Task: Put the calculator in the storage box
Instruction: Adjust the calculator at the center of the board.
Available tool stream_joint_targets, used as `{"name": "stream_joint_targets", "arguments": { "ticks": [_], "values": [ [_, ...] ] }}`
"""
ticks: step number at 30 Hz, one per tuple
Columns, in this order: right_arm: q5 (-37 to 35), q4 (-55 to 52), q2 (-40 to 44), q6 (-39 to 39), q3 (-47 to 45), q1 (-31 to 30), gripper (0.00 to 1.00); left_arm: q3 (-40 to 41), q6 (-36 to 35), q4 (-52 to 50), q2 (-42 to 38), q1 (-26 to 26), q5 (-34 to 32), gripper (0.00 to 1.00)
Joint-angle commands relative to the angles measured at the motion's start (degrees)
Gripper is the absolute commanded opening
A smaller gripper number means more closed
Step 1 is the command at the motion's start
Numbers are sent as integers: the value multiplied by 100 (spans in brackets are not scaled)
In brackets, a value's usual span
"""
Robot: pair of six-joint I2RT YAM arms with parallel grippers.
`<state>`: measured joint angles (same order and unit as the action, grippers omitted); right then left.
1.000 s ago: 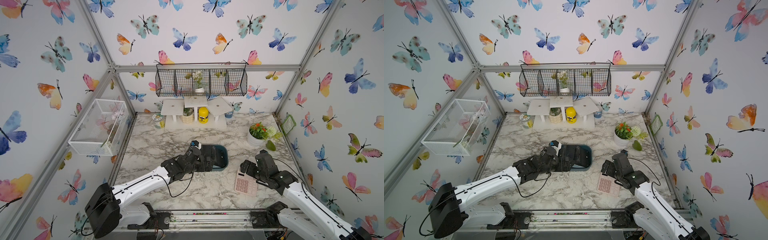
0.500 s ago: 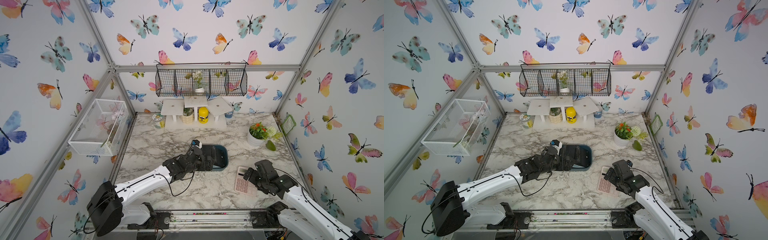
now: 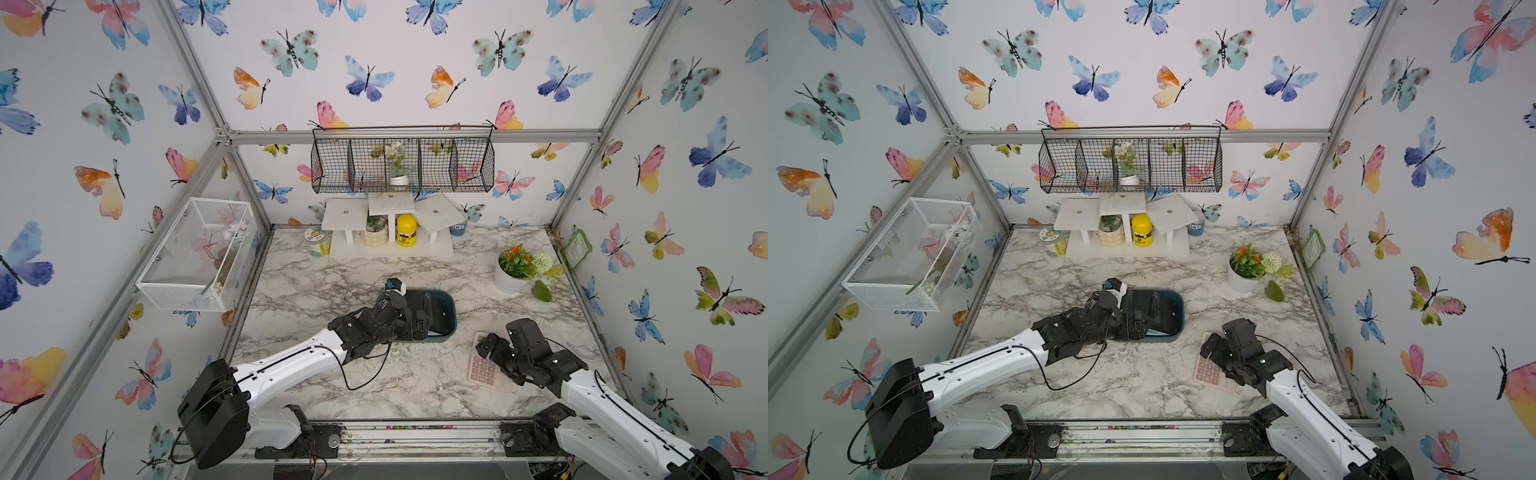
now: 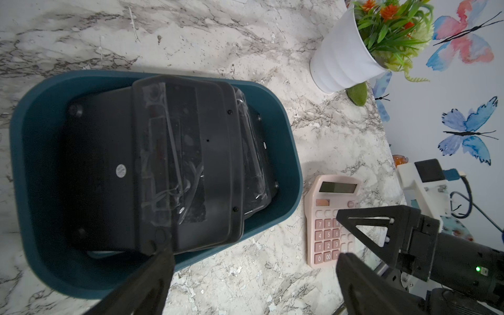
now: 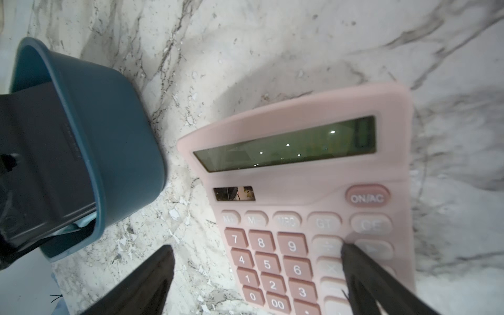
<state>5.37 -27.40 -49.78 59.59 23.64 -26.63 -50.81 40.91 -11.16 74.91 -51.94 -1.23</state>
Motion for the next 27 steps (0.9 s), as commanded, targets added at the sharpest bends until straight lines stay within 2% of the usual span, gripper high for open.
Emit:
{"name": "stream_joint_targets", "arguments": {
  "ticks": [1,7,11,17,21,27],
  "values": [
    [607,453,-199,206,-289,-17,98,-69,-25,-15,-39,-62,-94,99],
    [955,918,-308,421,-285,-17,98,-55,18,-4,23,-136,-103,99],
    [448,292,-260,237,72,-17,98,-18,58,17,49,-197,-103,99],
    [-396,-793,419,135,335,-17,98,122,127,84,-3,-290,-79,99],
    [-508,-1129,728,183,151,-17,98,185,220,215,45,-471,-79,99],
    [-430,-955,719,131,-186,-17,98,446,504,876,388,-776,182,99]
  ]
}}
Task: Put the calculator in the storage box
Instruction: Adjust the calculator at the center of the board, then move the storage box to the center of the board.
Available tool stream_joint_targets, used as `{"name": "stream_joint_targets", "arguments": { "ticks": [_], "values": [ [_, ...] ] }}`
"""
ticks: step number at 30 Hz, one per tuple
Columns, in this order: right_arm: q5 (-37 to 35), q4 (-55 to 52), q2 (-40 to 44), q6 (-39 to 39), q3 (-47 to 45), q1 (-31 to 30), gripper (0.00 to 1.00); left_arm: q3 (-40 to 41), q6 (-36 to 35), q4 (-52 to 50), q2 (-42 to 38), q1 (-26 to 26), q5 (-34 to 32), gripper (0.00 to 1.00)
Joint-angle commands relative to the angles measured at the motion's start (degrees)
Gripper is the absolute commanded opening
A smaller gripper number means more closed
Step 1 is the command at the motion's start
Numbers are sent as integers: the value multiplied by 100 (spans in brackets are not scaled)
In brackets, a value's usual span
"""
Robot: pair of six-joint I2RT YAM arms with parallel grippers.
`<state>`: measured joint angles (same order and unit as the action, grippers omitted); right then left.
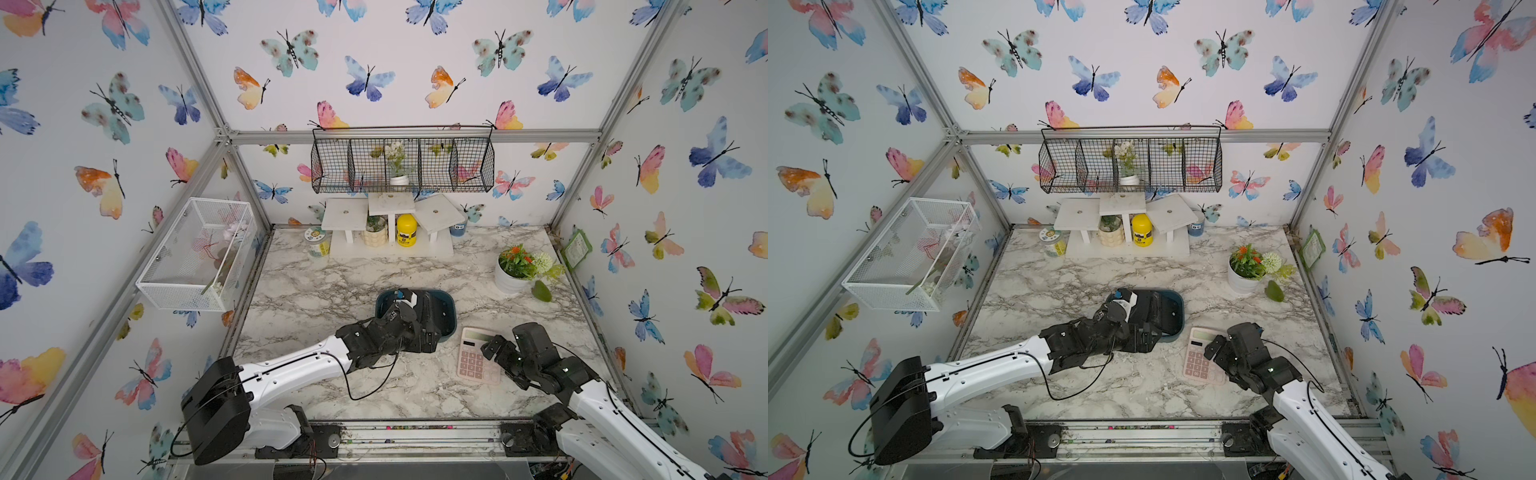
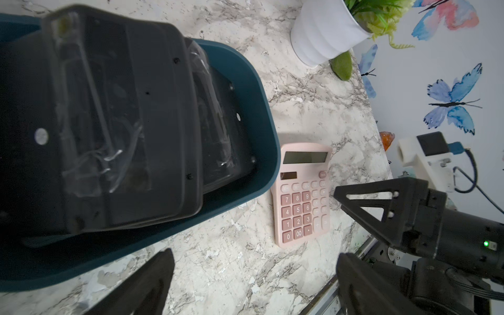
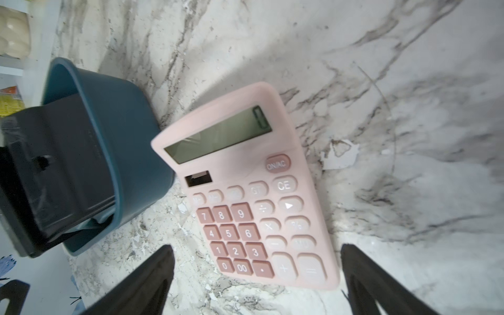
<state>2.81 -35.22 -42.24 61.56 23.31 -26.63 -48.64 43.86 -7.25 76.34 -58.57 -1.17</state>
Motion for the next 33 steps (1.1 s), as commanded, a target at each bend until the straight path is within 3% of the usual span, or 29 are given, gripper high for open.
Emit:
{"name": "stream_joint_targets", "arguments": {
  "ticks": [1,10,29,33],
  "values": [
    [-122,-94,-91,-112,-192,-17,98,300,255,629,334,-122,237,99],
    [880,1005,-530,-666,-545,-24,98,346,384,1201,1004,-125,195,100],
    [2888,2830,-223,-931,-1266,-35,96,-524,-86,1521,1983,478,75,100],
    [2720,2380,-118,-1312,-1017,-35,95,-475,-99,1560,1901,594,171,100]
  ]
}}
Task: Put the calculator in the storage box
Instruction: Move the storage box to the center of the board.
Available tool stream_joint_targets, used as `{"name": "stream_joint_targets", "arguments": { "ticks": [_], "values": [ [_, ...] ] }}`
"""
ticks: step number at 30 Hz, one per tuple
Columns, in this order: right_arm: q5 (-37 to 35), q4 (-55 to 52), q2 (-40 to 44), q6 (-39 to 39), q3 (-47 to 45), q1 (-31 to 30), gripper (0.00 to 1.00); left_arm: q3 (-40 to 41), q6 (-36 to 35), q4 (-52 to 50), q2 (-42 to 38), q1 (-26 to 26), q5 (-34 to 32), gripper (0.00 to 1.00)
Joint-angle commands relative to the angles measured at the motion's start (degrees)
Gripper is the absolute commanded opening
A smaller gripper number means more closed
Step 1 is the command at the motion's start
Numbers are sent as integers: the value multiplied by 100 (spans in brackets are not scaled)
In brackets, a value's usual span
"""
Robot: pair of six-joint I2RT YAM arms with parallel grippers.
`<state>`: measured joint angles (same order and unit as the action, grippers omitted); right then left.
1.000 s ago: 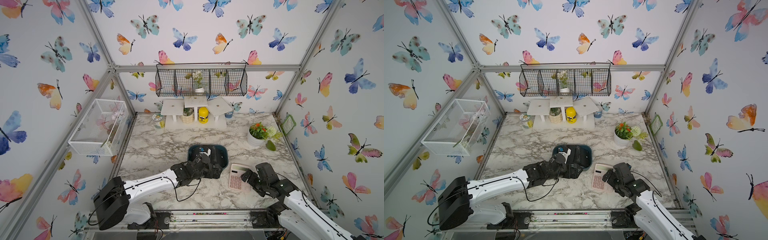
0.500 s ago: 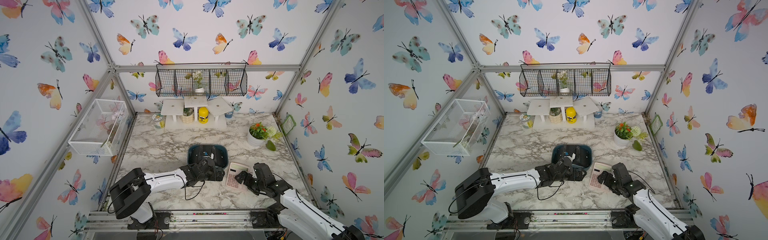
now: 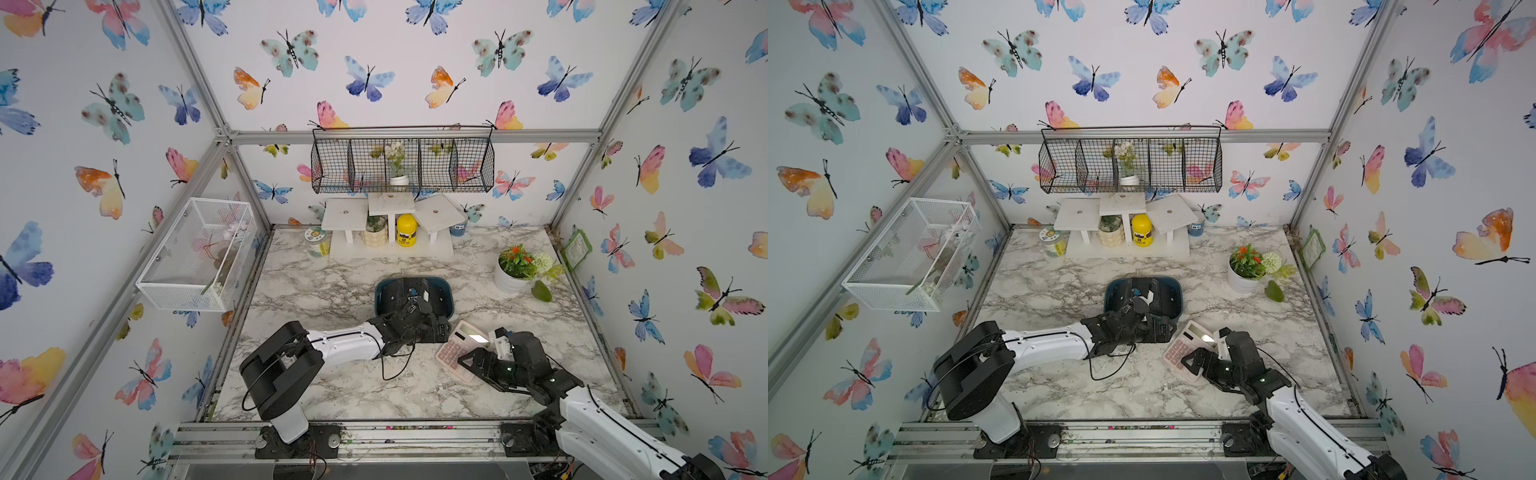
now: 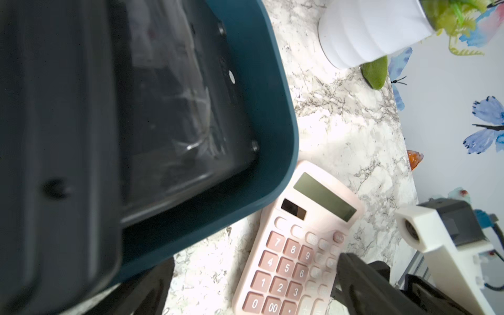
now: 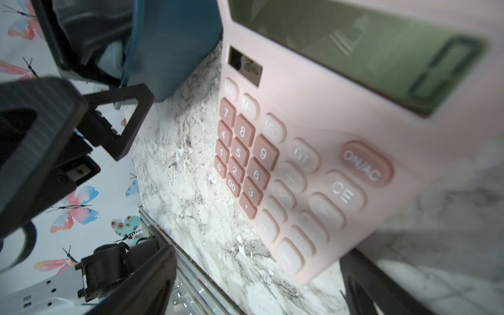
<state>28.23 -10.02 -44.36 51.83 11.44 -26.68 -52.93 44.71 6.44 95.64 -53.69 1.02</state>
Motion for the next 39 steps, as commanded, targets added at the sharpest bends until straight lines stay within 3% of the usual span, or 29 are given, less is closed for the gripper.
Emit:
{"name": "stream_joint_targets", "arguments": {
  "ticks": [1,9,17,22,29,35,39],
  "values": [
    [-25,-425,150,-513,299,-31,95,-27,-186,191,-97,105,5,100],
    [-1173,-1325,334,-1162,1189,-31,93,313,61,-39,-790,-233,87,100],
    [-2093,-1380,-759,-2014,2358,-31,93,576,224,-395,-1276,-612,-146,100],
    [-2880,-1351,-1817,-2755,2960,-13,98,915,357,-406,-1626,-663,-94,100],
    [-2714,-1405,-3254,-3361,3477,144,99,1131,571,-355,-1730,-1035,-95,100],
    [-2685,-1406,-3670,-3400,3417,207,99,1300,742,-70,-1561,-1232,-68,100],
    [-2303,-1334,-3738,-3300,3176,207,98,1346,776,24,-1500,-1245,-63,100]
  ]
}}
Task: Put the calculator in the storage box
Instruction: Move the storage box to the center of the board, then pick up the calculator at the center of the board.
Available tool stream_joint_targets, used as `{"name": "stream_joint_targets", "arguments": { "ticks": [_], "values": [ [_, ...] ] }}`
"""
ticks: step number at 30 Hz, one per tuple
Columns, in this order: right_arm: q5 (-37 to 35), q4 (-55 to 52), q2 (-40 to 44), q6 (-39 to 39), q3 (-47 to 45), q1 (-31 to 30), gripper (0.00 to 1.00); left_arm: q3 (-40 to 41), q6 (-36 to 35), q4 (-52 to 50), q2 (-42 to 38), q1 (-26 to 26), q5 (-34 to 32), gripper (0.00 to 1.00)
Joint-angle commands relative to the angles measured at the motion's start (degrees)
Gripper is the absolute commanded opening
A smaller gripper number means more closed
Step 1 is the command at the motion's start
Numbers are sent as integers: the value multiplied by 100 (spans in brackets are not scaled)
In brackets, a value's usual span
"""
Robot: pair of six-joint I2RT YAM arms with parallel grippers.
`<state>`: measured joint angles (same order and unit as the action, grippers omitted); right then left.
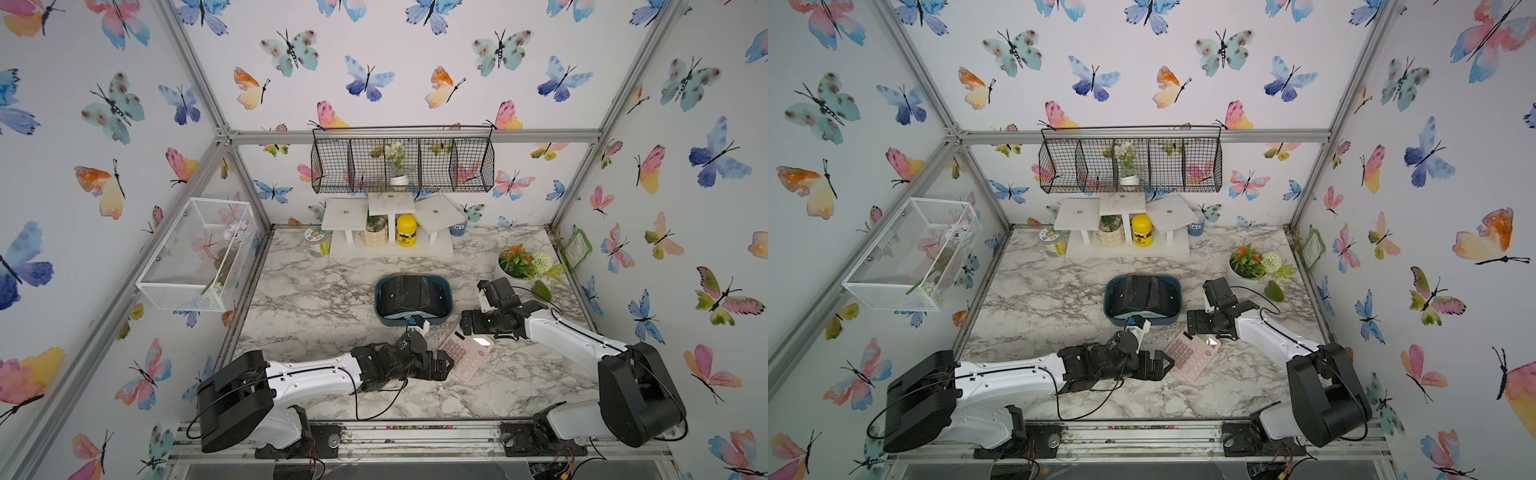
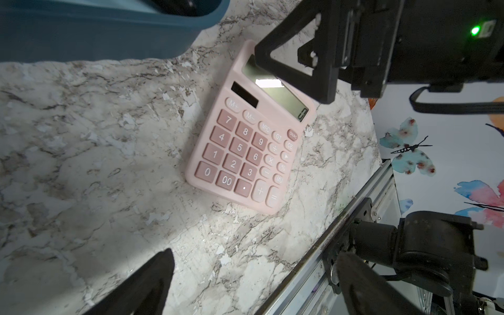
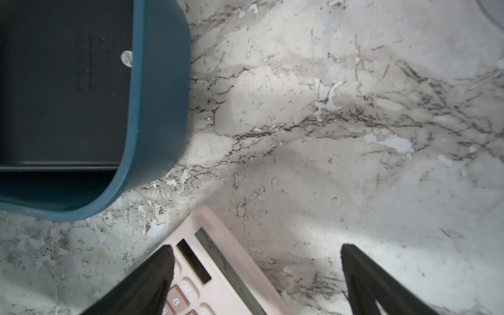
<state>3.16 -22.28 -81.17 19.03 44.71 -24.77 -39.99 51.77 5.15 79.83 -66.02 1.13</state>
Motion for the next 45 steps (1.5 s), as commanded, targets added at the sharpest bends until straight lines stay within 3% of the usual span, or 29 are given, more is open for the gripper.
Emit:
{"name": "stream_joint_targets", "arguments": {
  "ticks": [1,6,20,28,31,45],
  "values": [
    [420,-50,-32,24,-252,17,96,46,66,153,80,-14,-78,100],
    [1210,224,413,321,-766,17,89,44,70,187,125,-9,-99,100],
    [2197,893,1356,984,-1842,17,72,35,174,443,517,-11,-16,100],
    [2593,1175,1538,1130,-1975,17,60,-15,195,-18,481,47,-420,100],
    [2528,1222,1478,1117,-1979,17,53,101,211,-46,350,219,-362,100],
    [2448,1418,868,879,-1794,12,49,349,-116,-1003,-1054,1048,-451,100]
  ]
}}
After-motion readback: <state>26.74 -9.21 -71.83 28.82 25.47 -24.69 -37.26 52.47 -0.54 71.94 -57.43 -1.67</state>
